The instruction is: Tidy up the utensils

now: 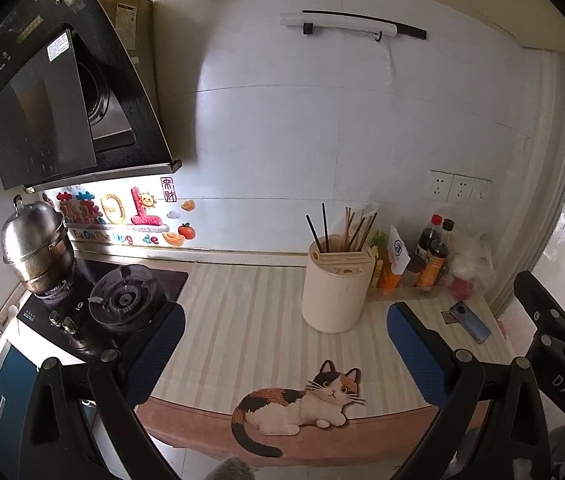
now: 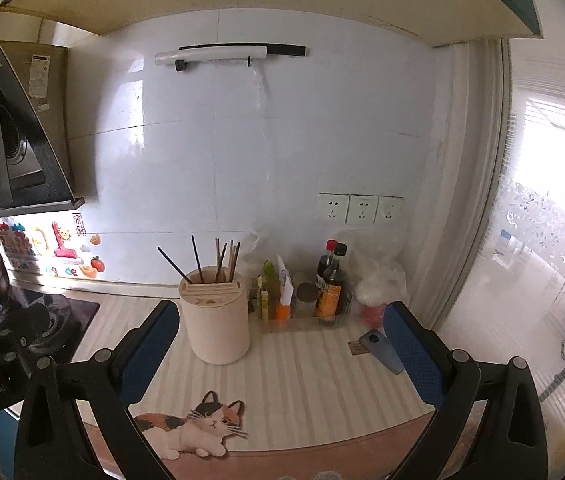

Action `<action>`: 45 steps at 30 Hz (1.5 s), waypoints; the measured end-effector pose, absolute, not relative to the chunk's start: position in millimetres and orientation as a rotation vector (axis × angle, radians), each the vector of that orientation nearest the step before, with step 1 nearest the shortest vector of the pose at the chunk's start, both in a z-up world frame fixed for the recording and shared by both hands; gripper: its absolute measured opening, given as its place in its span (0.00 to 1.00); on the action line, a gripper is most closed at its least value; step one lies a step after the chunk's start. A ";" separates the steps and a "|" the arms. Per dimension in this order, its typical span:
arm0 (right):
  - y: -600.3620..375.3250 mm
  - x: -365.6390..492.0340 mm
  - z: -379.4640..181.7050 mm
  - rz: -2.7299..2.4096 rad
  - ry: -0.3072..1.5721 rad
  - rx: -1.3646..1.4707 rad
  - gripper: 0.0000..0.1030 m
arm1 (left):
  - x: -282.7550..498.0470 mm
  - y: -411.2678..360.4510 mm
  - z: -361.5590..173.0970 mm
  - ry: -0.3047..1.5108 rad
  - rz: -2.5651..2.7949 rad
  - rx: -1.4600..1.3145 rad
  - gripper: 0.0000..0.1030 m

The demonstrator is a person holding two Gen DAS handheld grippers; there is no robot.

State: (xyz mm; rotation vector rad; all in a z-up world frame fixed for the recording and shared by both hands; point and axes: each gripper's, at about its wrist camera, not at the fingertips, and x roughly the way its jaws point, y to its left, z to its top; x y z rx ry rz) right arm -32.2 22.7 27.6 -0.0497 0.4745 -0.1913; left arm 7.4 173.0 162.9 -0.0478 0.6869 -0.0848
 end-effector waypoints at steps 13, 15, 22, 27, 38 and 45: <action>14.9 -25.1 24.3 -0.167 0.494 -0.059 1.00 | 8.9 166.2 161.9 0.693 -0.046 -0.050 1.00; 13.4 -23.2 23.9 -0.163 0.495 -0.064 1.00 | 9.5 164.8 160.9 0.696 -0.041 -0.051 1.00; 8.6 -17.6 21.9 -0.161 0.500 -0.069 1.00 | 8.3 162.6 161.4 0.698 -0.035 -0.049 1.00; 7.0 -15.1 21.0 -0.158 0.503 -0.063 1.00 | 8.3 161.3 161.7 0.700 -0.034 -0.046 1.00; 6.5 -17.0 20.7 -0.155 0.495 -0.063 1.00 | 6.9 160.3 161.6 0.700 -0.034 -0.044 1.00; 10.8 -17.6 20.3 -0.151 0.502 -0.061 1.00 | 2.3 161.4 161.2 0.704 -0.037 -0.039 1.00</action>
